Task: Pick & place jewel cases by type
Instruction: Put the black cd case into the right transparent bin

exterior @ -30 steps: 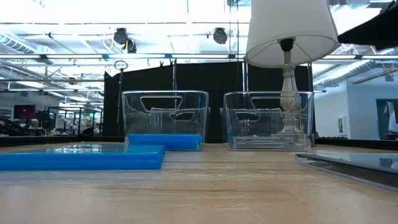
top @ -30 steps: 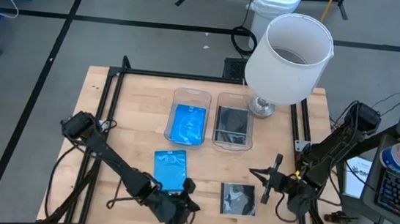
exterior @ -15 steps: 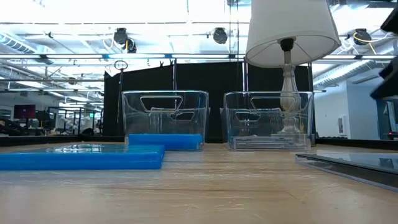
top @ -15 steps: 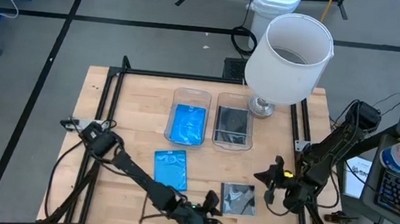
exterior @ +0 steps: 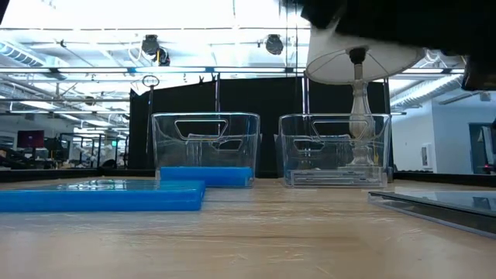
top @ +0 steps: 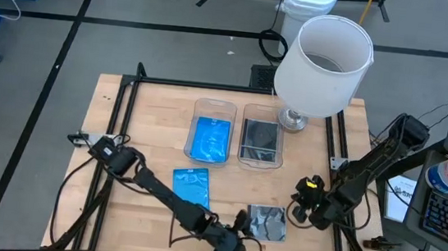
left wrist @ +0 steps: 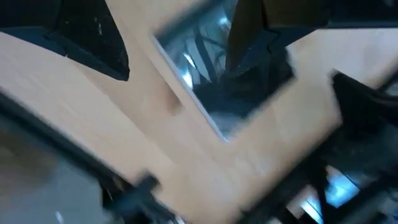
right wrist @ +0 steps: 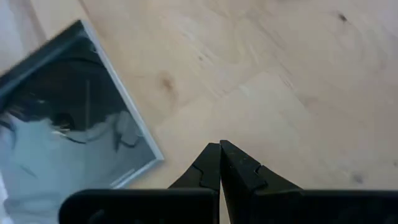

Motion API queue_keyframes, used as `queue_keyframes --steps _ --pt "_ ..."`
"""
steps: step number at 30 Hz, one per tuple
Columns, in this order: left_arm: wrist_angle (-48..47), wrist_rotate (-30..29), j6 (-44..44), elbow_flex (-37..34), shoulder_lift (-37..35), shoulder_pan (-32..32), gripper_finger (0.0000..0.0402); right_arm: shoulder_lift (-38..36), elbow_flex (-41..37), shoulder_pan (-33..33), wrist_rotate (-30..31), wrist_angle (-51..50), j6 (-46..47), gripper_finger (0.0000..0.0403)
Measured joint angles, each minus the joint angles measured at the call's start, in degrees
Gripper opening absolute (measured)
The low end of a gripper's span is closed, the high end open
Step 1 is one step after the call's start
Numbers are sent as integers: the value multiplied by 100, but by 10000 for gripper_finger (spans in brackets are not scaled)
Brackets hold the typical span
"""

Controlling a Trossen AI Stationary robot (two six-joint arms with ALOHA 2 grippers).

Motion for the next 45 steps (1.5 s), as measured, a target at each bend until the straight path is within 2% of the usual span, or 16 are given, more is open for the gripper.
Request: queue_keyframes --steps 7,12,24,36,41,45 --pt "-103 -18 566 -10 397 12 274 37 -1 -84 -463 12 -11 0" --pt "-124 -15 574 -6 455 69 274 136 -4 -100 -582 174 -68 0" --pt "141 -115 852 20 720 188 268 1280 22 -386 -936 945 -254 0" --pt "140 -634 854 12 732 197 248 1313 -2 -386 -1006 1882 -684 0" --pt "177 -1325 966 10 731 236 250 1332 -4 -386 -1120 2115 -837 0" --pt "139 -1418 875 7 731 266 250 1341 -7 -384 -1222 2300 -1052 0"
